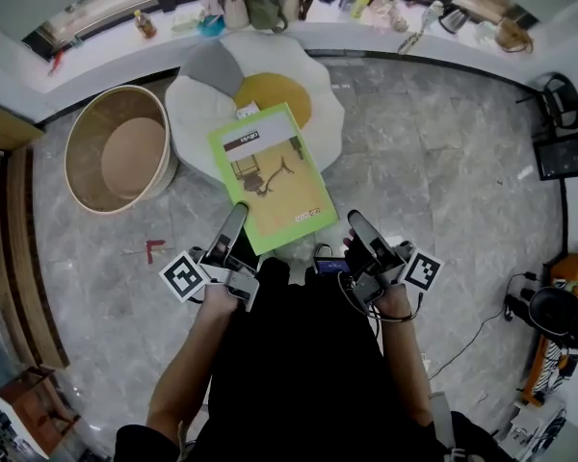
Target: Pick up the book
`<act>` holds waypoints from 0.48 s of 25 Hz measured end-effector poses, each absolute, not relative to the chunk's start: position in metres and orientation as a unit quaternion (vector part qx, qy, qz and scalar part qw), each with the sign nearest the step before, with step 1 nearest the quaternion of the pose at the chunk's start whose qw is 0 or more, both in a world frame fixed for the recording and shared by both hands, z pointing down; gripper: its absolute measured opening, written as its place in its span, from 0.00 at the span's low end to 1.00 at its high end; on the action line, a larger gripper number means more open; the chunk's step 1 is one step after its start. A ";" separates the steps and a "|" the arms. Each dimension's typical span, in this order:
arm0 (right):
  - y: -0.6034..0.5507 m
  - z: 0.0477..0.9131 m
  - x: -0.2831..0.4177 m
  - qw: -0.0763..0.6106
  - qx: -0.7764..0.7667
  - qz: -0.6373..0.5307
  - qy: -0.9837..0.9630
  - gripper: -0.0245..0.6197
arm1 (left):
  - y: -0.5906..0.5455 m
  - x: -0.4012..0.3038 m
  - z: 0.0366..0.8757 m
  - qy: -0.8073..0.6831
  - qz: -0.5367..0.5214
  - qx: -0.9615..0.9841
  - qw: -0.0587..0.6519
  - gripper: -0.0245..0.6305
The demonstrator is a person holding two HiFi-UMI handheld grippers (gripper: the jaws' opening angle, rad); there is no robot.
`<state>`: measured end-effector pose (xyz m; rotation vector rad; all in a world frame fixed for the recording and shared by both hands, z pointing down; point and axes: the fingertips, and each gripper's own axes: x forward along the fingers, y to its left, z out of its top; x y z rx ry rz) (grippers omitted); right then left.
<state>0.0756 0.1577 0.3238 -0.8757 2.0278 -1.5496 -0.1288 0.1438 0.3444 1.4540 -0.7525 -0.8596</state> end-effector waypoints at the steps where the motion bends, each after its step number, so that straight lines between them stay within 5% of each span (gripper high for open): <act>1: 0.159 0.322 0.080 0.221 -0.316 -0.560 0.733 0.24 | 0.145 -0.124 0.344 -0.325 -0.371 0.627 0.603 0.28; 12: 0.180 0.319 0.161 0.225 -0.312 -0.553 0.739 0.22 | 0.173 -0.054 0.341 -0.342 -0.375 0.618 0.600 0.28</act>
